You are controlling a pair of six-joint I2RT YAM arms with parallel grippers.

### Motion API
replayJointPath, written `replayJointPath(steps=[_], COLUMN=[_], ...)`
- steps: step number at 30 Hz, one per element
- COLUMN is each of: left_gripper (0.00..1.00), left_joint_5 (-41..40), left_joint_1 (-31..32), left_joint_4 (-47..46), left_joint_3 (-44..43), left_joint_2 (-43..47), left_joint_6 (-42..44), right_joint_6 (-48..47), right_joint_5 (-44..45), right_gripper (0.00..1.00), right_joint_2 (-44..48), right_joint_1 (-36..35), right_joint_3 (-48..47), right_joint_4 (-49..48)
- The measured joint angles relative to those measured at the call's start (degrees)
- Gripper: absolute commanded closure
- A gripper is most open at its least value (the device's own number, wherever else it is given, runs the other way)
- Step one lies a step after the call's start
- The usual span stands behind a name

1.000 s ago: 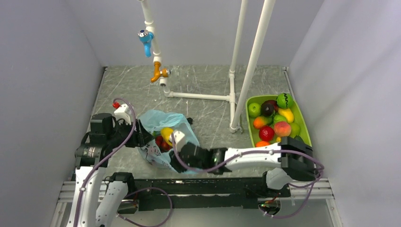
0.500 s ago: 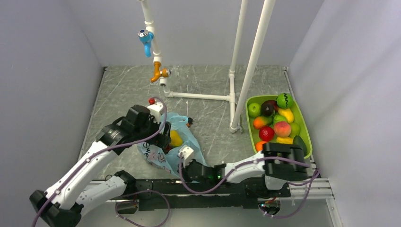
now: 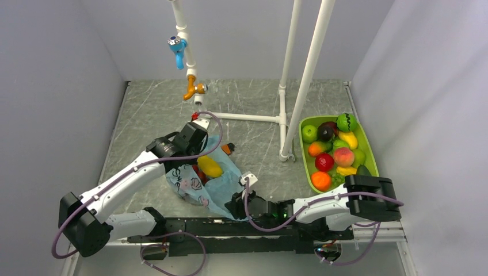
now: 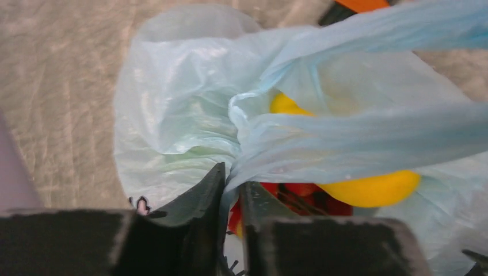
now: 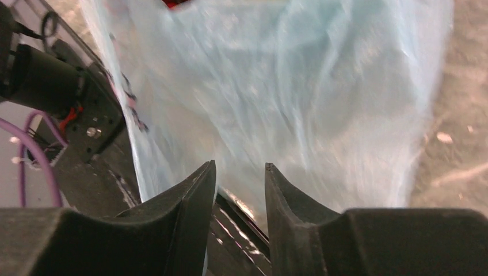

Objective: Take the fake fruits out of the plastic bag
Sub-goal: Adjust the plastic bag at the center of the board.

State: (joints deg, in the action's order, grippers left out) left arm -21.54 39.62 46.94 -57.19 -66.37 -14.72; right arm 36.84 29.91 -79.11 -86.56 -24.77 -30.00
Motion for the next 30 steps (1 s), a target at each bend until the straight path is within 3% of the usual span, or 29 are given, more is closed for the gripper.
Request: replayJointPath(steps=[4,9,13,20,24,30], left_gripper=[1.00,1.00,1.00,1.00,1.00,1.00], left_joint_5=[-4.96,-4.17,8.81,34.03,43.06,50.71], left_joint_1=[-2.89,-14.84,-28.39,-39.85,-43.28,-43.30], left_joint_4=[-0.48,-4.07,-10.34,-16.96,-14.32,-8.44], left_joint_3=[0.07,4.87,9.97,16.26,19.10,17.14], left_joint_2=[0.74,11.74,24.76,27.65,32.24,35.19], left_joint_6=[-1.33,-3.15,-4.33,-8.66,-9.79,-8.22], right_joint_6=[4.57,8.44,6.56,0.55,-0.68,0.04], right_joint_5=[1.62,4.81,5.44,1.05,-0.52,-1.49], right_gripper=[0.78,0.91,0.97,0.99,0.87,0.41], right_joint_2=[0.00,-2.32,-8.44,-17.88,-15.15,0.94], right_joint_1=[-0.15,0.68,3.72,12.39,12.52,11.67], right_joint_3=[2.16,2.34,1.27,-6.10,-6.69,-8.02], right_joint_4=[2.45,3.80,2.47,-3.34,0.63,17.16])
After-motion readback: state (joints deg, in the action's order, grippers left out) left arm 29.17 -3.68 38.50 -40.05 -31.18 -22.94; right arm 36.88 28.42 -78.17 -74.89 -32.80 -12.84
